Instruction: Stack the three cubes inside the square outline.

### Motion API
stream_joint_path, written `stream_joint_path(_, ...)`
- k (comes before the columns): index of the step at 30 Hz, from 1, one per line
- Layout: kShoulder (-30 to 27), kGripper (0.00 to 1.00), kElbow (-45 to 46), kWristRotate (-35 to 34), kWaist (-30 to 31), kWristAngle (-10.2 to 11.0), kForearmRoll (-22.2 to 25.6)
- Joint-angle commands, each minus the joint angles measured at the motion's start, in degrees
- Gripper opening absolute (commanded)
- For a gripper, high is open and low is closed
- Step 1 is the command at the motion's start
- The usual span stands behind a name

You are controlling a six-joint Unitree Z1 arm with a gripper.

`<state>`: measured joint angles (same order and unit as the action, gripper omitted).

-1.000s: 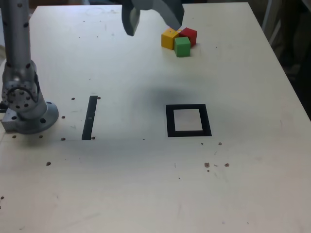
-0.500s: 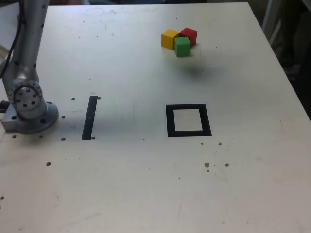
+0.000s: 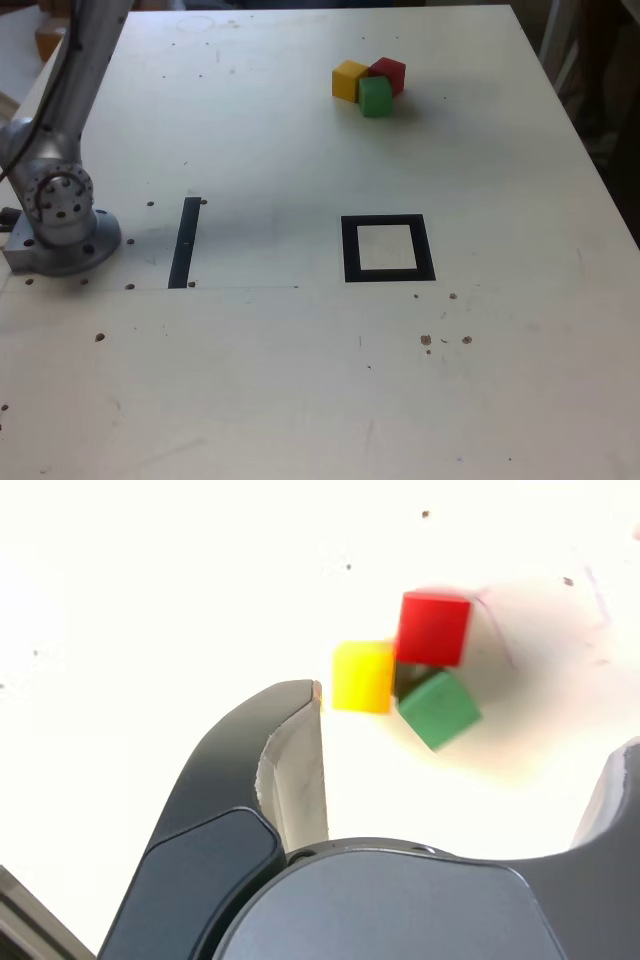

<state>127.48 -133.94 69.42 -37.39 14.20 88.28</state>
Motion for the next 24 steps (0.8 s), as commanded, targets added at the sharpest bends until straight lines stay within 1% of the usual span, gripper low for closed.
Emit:
stream_joint_path(1,0.9,0.94,-0.3,0.5,-0.2,-0.2,-0.5)
stream_joint_path(13,5.6,0.95,2.6,0.6,0.2,-0.1,-5.6)
stream_joint_path(19,6.3,0.95,6.5,0.6,0.5,-0.2,-9.8)
stream_joint_path(24,6.7,0.95,8.3,0.7,0.5,-0.2,-11.5)
